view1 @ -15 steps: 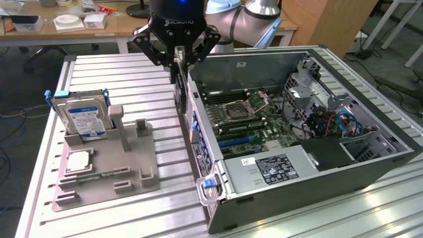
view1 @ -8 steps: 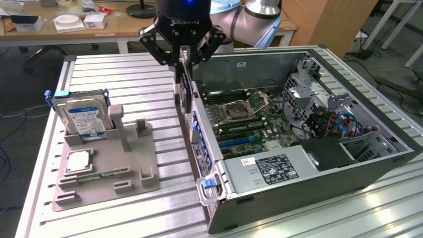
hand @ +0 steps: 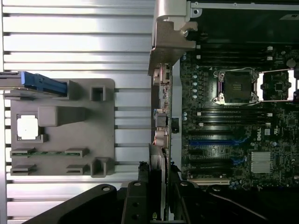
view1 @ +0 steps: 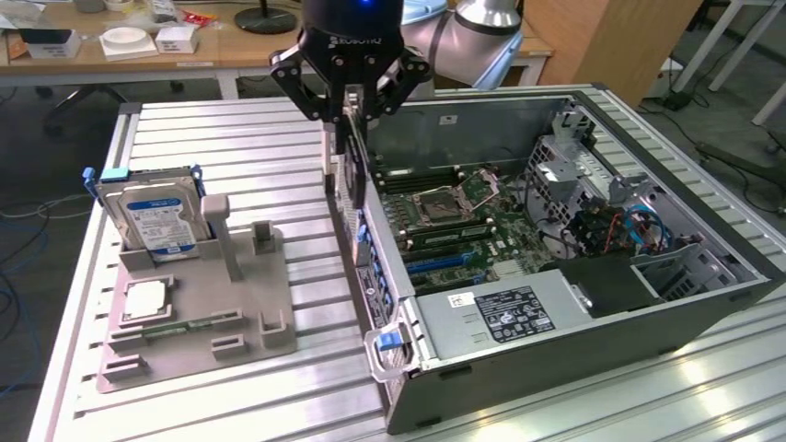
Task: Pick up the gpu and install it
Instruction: 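Pick up the gpu and move the gpu toward the slot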
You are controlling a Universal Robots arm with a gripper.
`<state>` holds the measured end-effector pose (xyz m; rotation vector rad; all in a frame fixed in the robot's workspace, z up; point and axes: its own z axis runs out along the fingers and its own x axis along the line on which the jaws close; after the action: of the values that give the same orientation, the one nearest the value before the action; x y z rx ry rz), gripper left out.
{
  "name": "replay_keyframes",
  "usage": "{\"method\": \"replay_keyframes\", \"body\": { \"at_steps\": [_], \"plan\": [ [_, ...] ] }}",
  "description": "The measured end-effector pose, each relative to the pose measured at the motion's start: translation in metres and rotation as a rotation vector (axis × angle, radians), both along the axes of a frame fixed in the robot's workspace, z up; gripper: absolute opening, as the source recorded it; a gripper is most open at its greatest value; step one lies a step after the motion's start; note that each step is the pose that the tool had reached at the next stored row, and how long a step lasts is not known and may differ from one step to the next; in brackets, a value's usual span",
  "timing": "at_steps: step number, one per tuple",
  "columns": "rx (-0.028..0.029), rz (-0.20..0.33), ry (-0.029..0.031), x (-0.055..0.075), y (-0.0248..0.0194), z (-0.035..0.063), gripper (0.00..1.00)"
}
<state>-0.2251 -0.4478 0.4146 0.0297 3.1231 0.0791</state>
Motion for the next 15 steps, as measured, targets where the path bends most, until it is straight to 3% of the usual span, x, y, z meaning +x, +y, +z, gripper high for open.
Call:
{"method": "replay_keyframes", "body": {
  "at_steps": [15],
  "plan": [
    [-0.0001,0.0,0.0001,0.017,0.0,0.0,0.27]
  ]
}}
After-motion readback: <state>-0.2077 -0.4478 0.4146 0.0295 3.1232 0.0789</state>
